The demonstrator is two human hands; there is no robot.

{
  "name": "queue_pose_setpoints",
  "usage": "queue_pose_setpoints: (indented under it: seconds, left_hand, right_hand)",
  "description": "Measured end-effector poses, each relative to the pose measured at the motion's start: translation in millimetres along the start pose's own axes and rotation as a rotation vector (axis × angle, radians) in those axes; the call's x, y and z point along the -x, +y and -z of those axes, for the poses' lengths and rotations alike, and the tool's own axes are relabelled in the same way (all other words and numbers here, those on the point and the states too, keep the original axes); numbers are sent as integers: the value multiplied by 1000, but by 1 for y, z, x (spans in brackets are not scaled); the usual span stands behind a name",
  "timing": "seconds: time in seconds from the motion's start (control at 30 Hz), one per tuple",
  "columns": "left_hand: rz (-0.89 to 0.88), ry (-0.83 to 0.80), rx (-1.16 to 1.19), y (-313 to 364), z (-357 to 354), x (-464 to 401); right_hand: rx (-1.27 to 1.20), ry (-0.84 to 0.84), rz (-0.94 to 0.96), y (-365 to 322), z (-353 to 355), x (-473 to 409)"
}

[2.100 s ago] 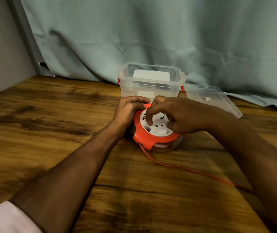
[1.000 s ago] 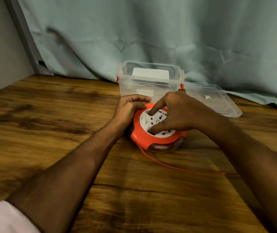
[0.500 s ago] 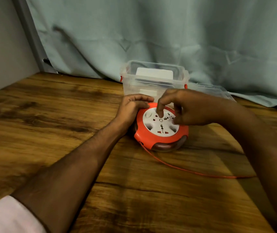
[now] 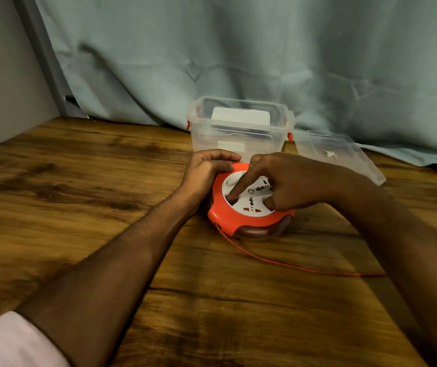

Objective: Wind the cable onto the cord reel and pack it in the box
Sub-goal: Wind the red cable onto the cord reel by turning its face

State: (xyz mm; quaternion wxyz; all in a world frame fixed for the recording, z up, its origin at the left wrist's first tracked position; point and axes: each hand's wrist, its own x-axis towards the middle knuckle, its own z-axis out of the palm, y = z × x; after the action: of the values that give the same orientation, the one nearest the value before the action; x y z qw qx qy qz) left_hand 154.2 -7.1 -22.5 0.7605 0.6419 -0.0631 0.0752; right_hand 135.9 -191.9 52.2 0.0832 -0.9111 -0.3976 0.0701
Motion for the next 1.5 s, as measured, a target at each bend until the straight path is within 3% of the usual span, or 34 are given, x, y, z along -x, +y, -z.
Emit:
queue_pose_setpoints:
  seconds: [0.2,0.43,0.67,0.77,0.87,1.03,1.23,1.5]
  left_hand:
    - [21,-6,16,2,-1,2]
    - [17,-22,15,-1,1,0]
    - [-1,-4,6,-2,0,-2]
    - [-8,4,1,-3,1,-3]
    - [-2,12,18,-4,2,-4]
    - [1,11,4,-3,2,-4]
    - [-7,-2,2,-4,4,-3]
    - [2,21,62,-2,3,-2]
  right_hand:
    - [38,-2,-18,-2,2,3]
    - [115,153,-106,-5,-3,-2]
    - [-192,256,-399,-5,-17,-12]
    - [-27,244,-325,-3,-11,-9]
    - [165,197,-86,3,3,-3]
    - [13,-55,1,6,7,2]
    - [9,-41,30,4,3,0]
    - [131,107,-11,2,0,1]
